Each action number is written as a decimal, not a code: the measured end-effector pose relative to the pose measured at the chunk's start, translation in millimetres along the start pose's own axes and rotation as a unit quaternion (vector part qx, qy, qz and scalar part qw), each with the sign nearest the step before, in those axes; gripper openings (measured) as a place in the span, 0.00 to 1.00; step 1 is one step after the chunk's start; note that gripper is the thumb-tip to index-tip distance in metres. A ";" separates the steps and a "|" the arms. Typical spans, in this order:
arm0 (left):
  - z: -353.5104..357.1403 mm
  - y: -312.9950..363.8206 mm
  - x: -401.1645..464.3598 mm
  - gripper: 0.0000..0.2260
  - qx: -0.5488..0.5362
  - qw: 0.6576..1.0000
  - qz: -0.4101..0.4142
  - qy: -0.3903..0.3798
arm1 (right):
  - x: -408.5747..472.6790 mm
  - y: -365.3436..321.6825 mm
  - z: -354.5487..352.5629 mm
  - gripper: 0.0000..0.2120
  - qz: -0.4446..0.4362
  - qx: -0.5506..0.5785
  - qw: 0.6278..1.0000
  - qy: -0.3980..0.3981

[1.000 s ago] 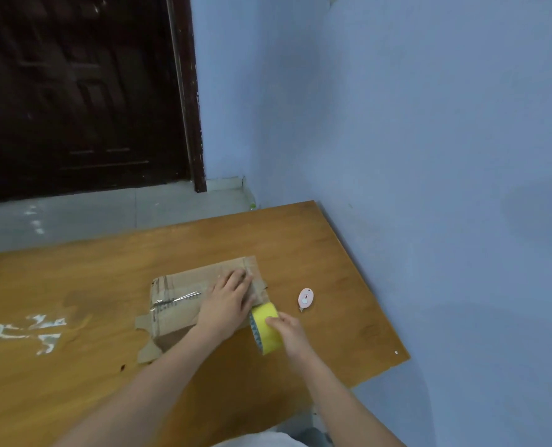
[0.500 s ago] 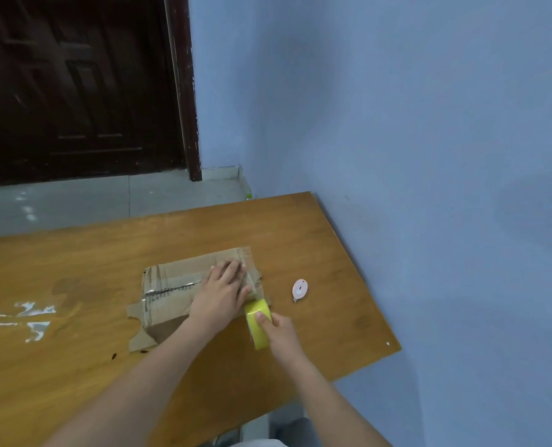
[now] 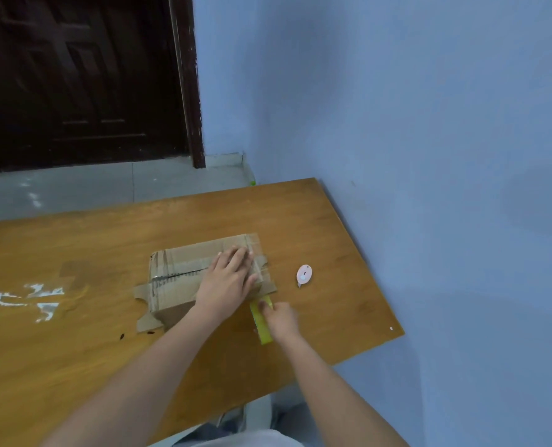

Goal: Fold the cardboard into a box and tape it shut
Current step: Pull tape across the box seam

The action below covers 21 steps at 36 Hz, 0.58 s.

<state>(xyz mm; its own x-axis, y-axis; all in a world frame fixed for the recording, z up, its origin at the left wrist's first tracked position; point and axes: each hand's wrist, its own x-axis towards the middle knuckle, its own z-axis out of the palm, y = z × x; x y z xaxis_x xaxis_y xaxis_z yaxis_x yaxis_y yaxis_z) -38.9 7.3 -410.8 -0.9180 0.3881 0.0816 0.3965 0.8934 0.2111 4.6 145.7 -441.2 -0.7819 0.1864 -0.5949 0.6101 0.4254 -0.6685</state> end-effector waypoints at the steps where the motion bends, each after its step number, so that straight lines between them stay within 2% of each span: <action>1: 0.1 -0.4 1.0 0.23 -0.001 1.000 0.001 -0.003 | 1.2 -1.1 0.4 0.19 0.007 -0.001 1.000 0.002; 3: 0.3 -1.3 3.5 0.24 0.000 1.000 -0.001 -0.005 | 2.4 -1.2 -1.0 0.22 0.024 -0.026 0.999 -0.007; 6: 0.7 -2.7 3.9 0.24 0.010 1.000 0.001 -0.003 | 3.8 6.4 -2.8 0.30 0.032 -0.123 0.992 0.007; 10: -1.5 0.1 0.5 0.27 0.052 0.999 0.013 0.002 | -1.4 15.1 1.8 0.35 0.035 -0.137 0.990 -0.007; 13: 0.3 -0.7 3.8 0.26 0.036 0.999 0.002 0.006 | -7.2 18.2 2.9 0.31 0.002 -0.117 0.993 0.022; 17: 6.1 -3.4 9.1 0.19 0.011 1.000 -0.006 0.017 | -12.5 27.9 5.1 0.22 -0.020 0.028 0.999 -0.012; 21: 7.4 -1.7 8.6 0.10 0.025 0.997 0.006 0.074 | -17.1 42.5 1.9 0.17 -0.062 0.076 0.995 -0.025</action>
<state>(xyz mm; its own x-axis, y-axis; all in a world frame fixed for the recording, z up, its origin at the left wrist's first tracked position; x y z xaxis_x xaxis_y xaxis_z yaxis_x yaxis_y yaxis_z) -47.4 10.8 -417.7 -0.9028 0.3647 0.2278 0.4041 0.9007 0.1597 44.1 158.9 -460.3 -0.8476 0.0952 -0.5220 0.5242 0.3021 -0.7962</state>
